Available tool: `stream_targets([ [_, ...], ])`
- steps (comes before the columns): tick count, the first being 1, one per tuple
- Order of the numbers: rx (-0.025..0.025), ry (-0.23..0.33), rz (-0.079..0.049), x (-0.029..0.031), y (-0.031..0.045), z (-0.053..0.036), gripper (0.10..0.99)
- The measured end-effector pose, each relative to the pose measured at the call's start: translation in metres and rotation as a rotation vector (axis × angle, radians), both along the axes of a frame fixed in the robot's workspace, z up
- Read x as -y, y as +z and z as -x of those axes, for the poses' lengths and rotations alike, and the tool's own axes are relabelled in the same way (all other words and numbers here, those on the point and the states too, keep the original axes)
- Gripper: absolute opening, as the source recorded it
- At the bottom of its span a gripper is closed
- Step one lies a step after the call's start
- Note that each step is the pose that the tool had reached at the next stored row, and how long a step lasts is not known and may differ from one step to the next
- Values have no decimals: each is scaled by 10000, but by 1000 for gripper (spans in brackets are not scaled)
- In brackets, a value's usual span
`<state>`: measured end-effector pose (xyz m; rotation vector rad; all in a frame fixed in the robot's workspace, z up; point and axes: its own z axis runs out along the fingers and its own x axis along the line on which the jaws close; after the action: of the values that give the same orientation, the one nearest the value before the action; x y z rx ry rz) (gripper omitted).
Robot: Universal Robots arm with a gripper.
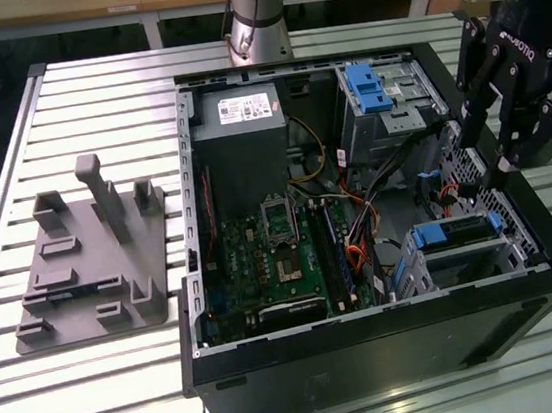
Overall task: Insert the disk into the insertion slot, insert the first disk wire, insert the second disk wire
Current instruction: 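Insert the first disk wire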
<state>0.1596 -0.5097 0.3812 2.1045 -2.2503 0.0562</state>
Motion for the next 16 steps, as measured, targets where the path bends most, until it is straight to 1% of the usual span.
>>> stream_targets([
  [3, -45, 0, 2, -34, -55, -90, 557],
  [4, -57, -8, -1, -43, -73, -107, 557],
  [10, -77, -496, 35, -51, -151, -116, 557],
  [12, -95, -617, 51, -58, -174, -118, 557],
  [13, -127, -627, 65, -71, -184, -124, 557],
  [14, -171, -628, 84, -89, -194, -131, 557],
  [15, -225, -628, 106, -102, -201, -136, 557],
  [16, -293, -627, 129, -111, -208, -138, 557],
])
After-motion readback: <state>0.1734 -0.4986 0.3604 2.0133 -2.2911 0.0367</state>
